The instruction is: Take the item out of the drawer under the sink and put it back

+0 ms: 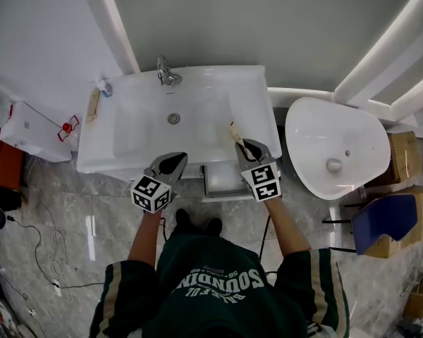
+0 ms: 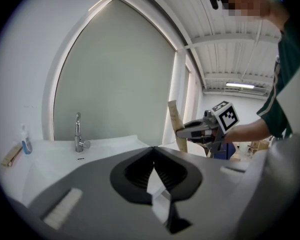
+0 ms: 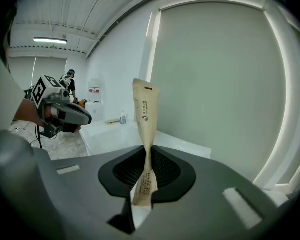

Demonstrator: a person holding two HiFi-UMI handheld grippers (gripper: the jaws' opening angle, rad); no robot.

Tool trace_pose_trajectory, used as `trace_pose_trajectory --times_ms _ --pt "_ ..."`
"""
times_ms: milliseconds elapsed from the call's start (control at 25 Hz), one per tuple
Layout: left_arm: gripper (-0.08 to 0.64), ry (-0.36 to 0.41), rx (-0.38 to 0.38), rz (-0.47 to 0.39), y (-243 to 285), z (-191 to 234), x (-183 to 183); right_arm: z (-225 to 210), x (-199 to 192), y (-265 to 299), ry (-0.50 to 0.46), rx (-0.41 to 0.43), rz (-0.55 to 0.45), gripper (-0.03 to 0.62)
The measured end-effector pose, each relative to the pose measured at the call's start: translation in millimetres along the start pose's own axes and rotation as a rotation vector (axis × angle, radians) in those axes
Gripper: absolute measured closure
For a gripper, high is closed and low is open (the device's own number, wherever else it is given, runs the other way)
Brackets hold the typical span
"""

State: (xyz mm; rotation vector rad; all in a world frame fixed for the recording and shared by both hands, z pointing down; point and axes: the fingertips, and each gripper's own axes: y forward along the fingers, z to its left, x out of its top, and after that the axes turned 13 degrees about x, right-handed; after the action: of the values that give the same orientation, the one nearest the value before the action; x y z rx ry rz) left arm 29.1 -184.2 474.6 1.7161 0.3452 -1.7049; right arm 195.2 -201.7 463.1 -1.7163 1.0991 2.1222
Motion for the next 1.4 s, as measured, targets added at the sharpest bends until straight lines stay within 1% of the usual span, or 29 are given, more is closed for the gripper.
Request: trace_pose_trajectory --times_ms 240,760,1160,1400 --pt "0.511 -0.003 -0.014 0.008 0 -5 -4 2 1 -3 0.002 0.0 0.001 0.552" --pt "0.511 -0.041 -0.021 0.053 -1 -3 -32 15 -38 7 0.054 0.017 0.069 0.552" --pt "0.511 -0.078 -0.037 0.115 1 -2 -65 34 -84 20 0.124 0.048 0.14 0.552" --pt "0.511 -0.111 -0.047 0.168 0 -4 -94 51 -119 28 0.169 0.076 0.195 0.552"
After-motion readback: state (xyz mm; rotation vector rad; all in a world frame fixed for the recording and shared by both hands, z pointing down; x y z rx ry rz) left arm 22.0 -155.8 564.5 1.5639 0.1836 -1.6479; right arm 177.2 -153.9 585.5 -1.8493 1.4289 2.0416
